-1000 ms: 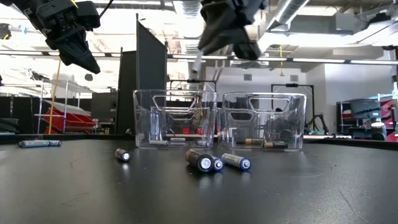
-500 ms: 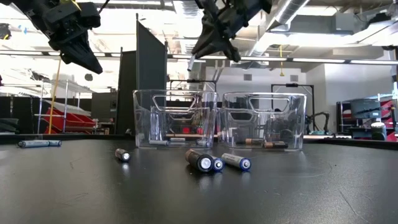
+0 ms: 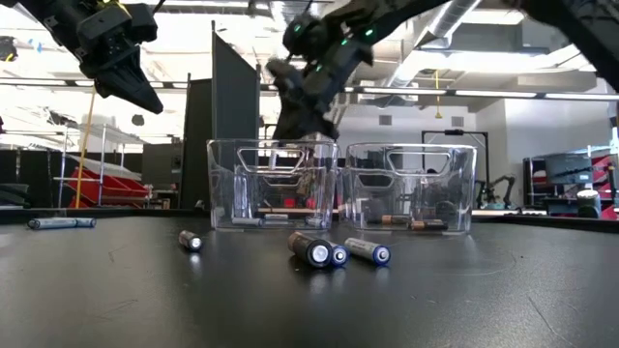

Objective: Sort batteries
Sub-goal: Put the white battery into the left transparent bin, then put the black battery into the right transparent bin

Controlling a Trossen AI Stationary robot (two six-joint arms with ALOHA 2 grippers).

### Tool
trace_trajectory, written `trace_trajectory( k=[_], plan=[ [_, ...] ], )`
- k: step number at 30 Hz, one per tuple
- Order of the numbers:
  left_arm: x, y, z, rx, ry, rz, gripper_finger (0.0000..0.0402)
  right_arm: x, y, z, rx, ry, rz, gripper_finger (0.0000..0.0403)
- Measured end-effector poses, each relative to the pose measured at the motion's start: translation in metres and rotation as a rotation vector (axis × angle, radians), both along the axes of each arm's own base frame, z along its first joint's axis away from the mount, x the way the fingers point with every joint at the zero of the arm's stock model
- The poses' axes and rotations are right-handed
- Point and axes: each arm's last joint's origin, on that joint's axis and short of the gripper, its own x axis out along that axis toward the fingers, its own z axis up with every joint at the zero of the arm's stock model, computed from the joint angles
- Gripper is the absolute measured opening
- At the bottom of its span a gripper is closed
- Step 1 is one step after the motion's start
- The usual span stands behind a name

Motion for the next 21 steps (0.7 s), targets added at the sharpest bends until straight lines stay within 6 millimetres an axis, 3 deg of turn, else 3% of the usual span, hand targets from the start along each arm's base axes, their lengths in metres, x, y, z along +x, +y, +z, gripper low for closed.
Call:
trace_trajectory(
  k=[9, 21],
  plan=[
    [0.0, 0.0, 0.0, -0.03, -0.012, 0.027, 0.0056, 0.024, -0.003, -0.035, 0.006, 0.194, 0.098, 0.0071],
    [0.0, 0.0, 0.0, -0.035, -0.015, 0.032, 0.0056, 0.026, -0.006, -0.033, 0.003, 0.192, 0.096, 0.0071]
  ],
)
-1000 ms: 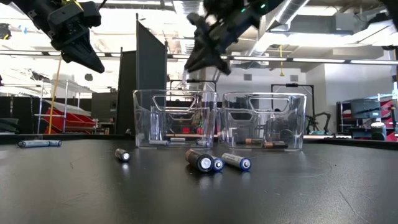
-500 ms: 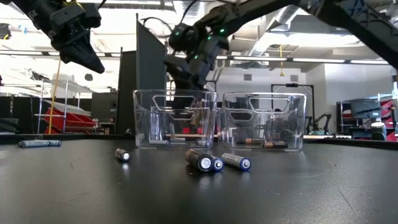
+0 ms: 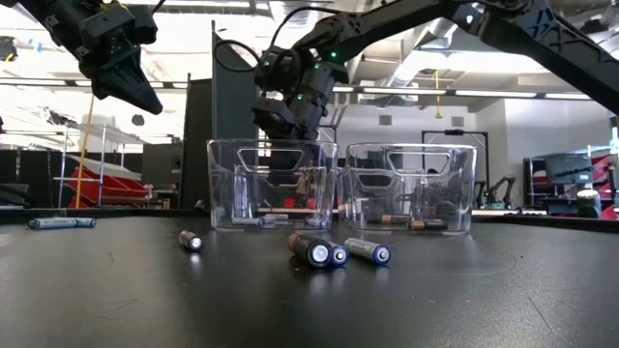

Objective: Sort batteries
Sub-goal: Put the black battery into the right transparent bin

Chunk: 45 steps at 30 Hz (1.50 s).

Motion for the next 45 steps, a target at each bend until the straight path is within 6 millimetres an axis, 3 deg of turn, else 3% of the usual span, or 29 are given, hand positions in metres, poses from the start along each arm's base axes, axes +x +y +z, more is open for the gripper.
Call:
trace_trajectory(
  k=[11, 14, 24, 28, 34, 45],
  plan=[
    [0.0, 0.0, 0.0, 0.0, 0.0, 0.0, 0.0056, 0.0, 0.0, 0.0, -0.004, 0.003, 0.008, 0.0071],
    [0.0, 0.0, 0.0, 0.0, 0.001, -0.001, 0.0056, -0.006, 0.0, 0.01, -0.005, 0.013, 0.013, 0.0071],
    [0.0, 0.0, 0.0, 0.0, 0.002, -0.001, 0.0056, -0.045, 0.005, 0.104, -0.068, -0.123, -0.037, 0.0071],
    [0.0, 0.0, 0.0, 0.004, 0.004, -0.005, 0.0056, -0.072, 0.025, 0.134, -0.104, -0.121, -0.056, 0.0071],
    [0.0, 0.0, 0.0, 0.025, 0.015, -0.024, 0.0056, -0.118, 0.069, 0.15, -0.11, -0.113, -0.118, 0.0071],
    [0.0, 0.0, 0.0, 0.025, 0.015, -0.024, 0.0056, -0.211, 0.174, 0.132, 0.028, -0.097, -0.438, 0.0071]
  ],
)
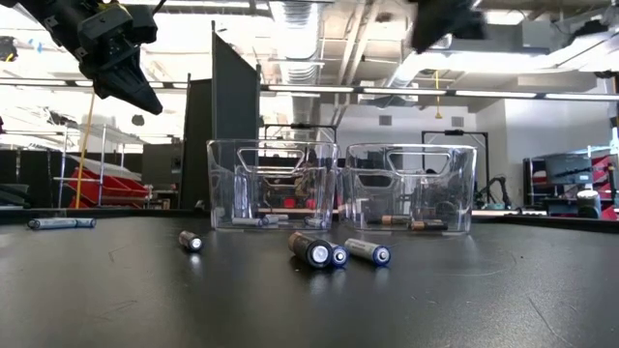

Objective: Sort batteries
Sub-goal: Put the black battery into the right transparent bin

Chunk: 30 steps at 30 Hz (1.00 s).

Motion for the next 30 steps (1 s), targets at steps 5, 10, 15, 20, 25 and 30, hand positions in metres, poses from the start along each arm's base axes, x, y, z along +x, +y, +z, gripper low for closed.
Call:
trace_trajectory(
  k=[5, 10, 15, 20, 25, 30],
  plan=[
    [0.0, 0.0, 0.0, 0.0, 0.0, 0.0, 0.0056, -0.024, 0.049, -0.029, 0.115, 0.075, -0.053, 0.0071],
    [0.0, 0.0, 0.0, -0.001, 0.0, 0.0, 0.0056, -0.041, 0.095, -0.061, 0.209, 0.238, -0.032, 0.0071],
    [0.0, 0.0, -0.001, -0.023, -0.003, 0.01, 0.0056, -0.056, 0.133, -0.084, 0.318, 0.482, -0.046, 0.0071],
    [0.0, 0.0, -0.001, -0.009, 0.005, -0.002, 0.0056, -0.061, 0.157, -0.104, 0.394, 0.684, -0.052, 0.0079],
    [0.0, 0.0, -0.001, 0.0, 0.01, -0.01, 0.0056, -0.052, 0.172, -0.119, 0.492, 0.757, -0.005, 0.0126],
    [0.0, 0.0, -0.001, 0.0, 0.01, -0.01, 0.0056, -0.042, 0.177, -0.136, 0.532, 0.815, 0.066, 0.0209]
  ],
)
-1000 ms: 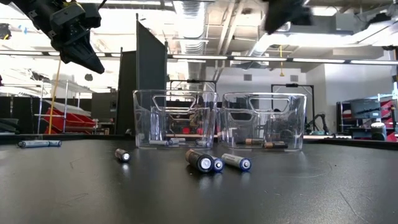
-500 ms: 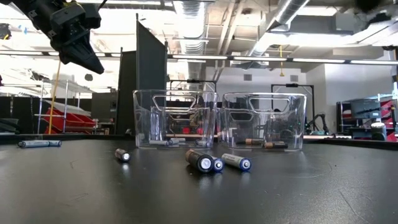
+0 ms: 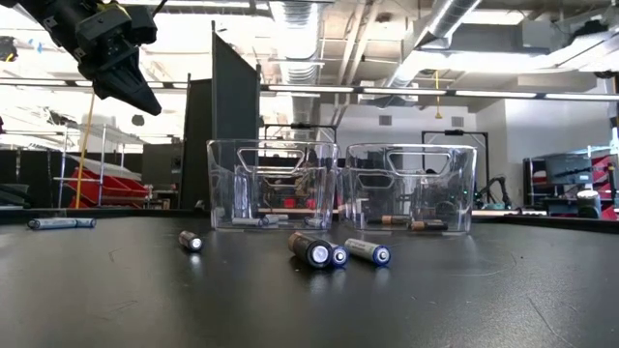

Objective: Sort batteries
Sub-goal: Put the black battery into the right transparent bin

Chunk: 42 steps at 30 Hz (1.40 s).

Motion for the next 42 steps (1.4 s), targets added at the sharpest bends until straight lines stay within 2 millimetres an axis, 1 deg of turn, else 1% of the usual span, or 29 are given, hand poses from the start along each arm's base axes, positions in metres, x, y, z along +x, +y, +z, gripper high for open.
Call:
trace_trajectory(
  k=[3, 6, 10, 14, 20, 23, 29, 32, 38, 42],
  plan=[
    [0.0, 0.0, 0.0, -0.003, -0.001, 0.002, 0.0056, 0.005, 0.003, -0.014, 0.036, 0.048, 0.051, 0.0251],
    [0.0, 0.0, 0.0, -0.006, -0.003, 0.006, 0.0056, 0.009, 0.008, -0.032, 0.096, 0.111, 0.11, 0.027],
    [0.0, 0.0, 0.0, -0.022, -0.012, 0.019, 0.0056, 0.013, 0.014, -0.054, 0.212, 0.205, 0.172, 0.0273],
    [0.0, 0.0, 0.0, -0.023, -0.012, 0.02, 0.0056, 0.015, 0.016, -0.072, 0.255, 0.264, 0.195, 0.0273],
    [0.0, 0.0, 0.0, -0.023, -0.012, 0.02, 0.0056, 0.021, 0.019, -0.086, 0.281, 0.235, 0.226, 0.0273],
    [0.0, 0.0, 0.0, -0.023, -0.012, 0.02, 0.0056, 0.023, 0.019, -0.088, 0.284, 0.206, 0.238, 0.0273],
    [0.0, 0.0, 0.0, -0.023, -0.012, 0.02, 0.0056, 0.025, 0.014, -0.09, 0.215, 0.164, 0.256, 0.026],
    [0.0, 0.0, 0.0, -0.023, -0.012, 0.02, 0.0056, 0.025, 0.015, -0.099, 0.198, 0.18, 0.261, 0.0248],
    [0.0, 0.0, 0.0, -0.022, -0.009, 0.02, 0.0056, 0.027, 0.021, -0.119, 0.238, 0.263, 0.28, 0.0223],
    [-0.001, 0.0, -0.001, -0.022, -0.001, 0.02, 0.0056, 0.028, 0.023, -0.125, 0.221, 0.284, 0.278, 0.0203]
  ],
)
